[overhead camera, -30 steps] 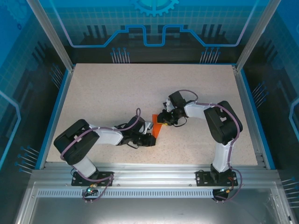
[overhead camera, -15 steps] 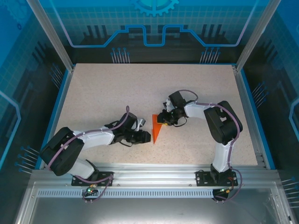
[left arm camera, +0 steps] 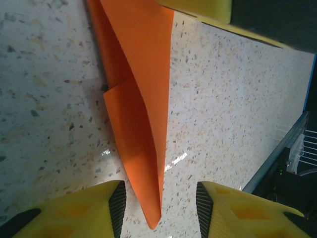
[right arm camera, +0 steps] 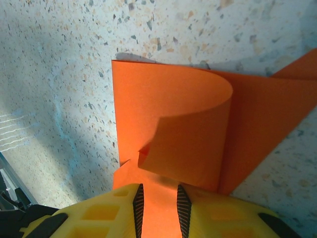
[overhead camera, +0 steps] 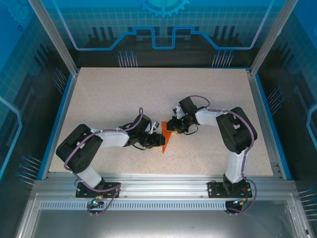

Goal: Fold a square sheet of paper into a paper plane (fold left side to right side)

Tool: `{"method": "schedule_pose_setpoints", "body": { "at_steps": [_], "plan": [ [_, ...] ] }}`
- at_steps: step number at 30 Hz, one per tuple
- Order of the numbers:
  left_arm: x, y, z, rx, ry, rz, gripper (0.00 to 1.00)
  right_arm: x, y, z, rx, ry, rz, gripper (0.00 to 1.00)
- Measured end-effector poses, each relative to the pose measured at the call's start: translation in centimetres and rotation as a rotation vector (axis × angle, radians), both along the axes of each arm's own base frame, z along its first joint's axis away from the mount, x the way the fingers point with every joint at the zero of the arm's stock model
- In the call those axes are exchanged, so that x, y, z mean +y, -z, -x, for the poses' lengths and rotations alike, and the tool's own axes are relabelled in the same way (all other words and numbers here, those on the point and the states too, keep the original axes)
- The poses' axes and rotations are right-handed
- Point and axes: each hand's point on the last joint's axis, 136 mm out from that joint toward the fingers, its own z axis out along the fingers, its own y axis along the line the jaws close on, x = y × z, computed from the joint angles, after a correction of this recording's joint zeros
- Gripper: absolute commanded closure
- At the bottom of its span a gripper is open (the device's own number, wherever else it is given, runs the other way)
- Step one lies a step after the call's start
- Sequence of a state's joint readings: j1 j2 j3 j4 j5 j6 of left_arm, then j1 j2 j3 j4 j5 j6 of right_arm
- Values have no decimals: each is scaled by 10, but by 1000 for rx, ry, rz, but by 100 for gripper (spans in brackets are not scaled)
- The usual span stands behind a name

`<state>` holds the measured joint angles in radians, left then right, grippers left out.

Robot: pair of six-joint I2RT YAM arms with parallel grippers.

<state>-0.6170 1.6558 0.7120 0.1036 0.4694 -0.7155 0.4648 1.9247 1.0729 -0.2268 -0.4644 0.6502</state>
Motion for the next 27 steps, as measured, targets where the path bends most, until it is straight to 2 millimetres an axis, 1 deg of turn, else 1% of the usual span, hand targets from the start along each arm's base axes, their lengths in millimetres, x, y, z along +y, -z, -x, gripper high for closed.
{"method": "schedule_pose_setpoints", "body": {
  "at_steps": [3, 8, 12, 16, 22, 24, 27],
  "plan": [
    [-4, 1, -5, 5, -2, 4, 64, 0, 0, 0, 0, 0, 0, 71],
    [-7, 5, -9, 14, -4, 4, 66, 0, 0, 0, 0, 0, 0, 71],
    [-8, 12, -10, 30, -4, -7, 68, 0, 0, 0, 0, 0, 0, 71],
    [-8, 18, -10, 41, -5, -17, 78, 0, 0, 0, -1, 0, -1, 71],
    [-8, 20, -11, 43, -12, -24, 97, -1, -2, 0, -15, 2, -2, 71],
    [-8, 20, -12, 43, -17, -24, 100, -3, -4, 1, -24, 3, 3, 70],
    [-7, 20, -12, 42, -19, -27, 100, -7, -9, 3, -38, 8, 4, 70]
  ]
}}
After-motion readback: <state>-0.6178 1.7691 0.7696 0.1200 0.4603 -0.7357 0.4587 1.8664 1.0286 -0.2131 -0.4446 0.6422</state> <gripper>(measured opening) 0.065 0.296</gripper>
